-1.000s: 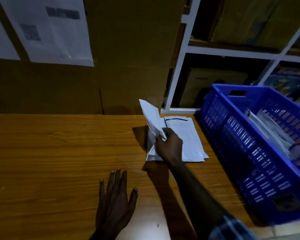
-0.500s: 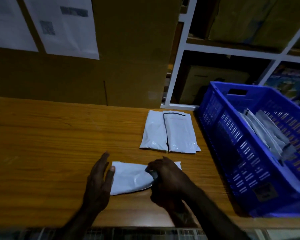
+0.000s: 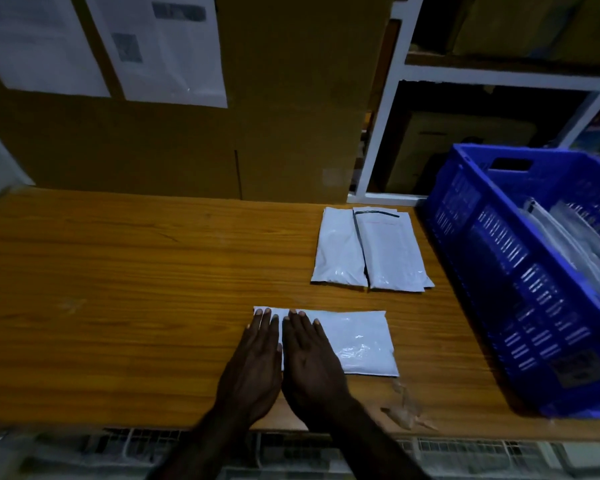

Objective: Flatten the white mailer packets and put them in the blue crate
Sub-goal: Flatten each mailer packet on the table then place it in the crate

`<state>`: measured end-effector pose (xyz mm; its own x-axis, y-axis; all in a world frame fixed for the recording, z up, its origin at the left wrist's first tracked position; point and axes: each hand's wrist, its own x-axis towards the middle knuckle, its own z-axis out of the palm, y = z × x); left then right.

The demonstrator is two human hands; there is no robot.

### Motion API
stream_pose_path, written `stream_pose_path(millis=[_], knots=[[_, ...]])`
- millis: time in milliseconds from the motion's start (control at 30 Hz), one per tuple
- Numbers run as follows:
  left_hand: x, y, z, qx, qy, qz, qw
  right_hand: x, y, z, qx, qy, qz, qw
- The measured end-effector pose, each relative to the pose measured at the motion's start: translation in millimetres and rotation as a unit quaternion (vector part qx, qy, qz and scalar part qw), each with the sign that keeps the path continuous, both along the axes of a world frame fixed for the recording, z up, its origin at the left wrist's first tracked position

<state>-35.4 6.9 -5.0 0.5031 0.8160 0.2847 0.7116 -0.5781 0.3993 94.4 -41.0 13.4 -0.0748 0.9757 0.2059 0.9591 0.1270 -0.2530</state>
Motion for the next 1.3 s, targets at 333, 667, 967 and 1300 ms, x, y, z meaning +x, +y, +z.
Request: stream_pose_path(millis=[333, 667, 967, 1300], knots=[[-3.9, 3.8, 1.9, 0.034, 0.085, -0.01, 0.996, 1.4, 5.9, -6.9, -0.014, 0.049, -0.009, 0.999], [12.0, 16.7, 14.5, 0.006, 0.041, -0.059, 0.997, 13.5, 0.2, -2.9, 0.013, 0.004, -0.035, 0.999], [10.5, 13.6, 10.5, 0.01, 0.084, -0.04, 0.996, 12.9, 0.4, -12.4, 0.051, -0.008, -0.035, 0.998], [26.9, 15.5, 20.5, 0.021, 0.073, -0.068, 0.995, 34.9, -1.9, -0.6, 0.014, 0.008, -0.049, 0.999]])
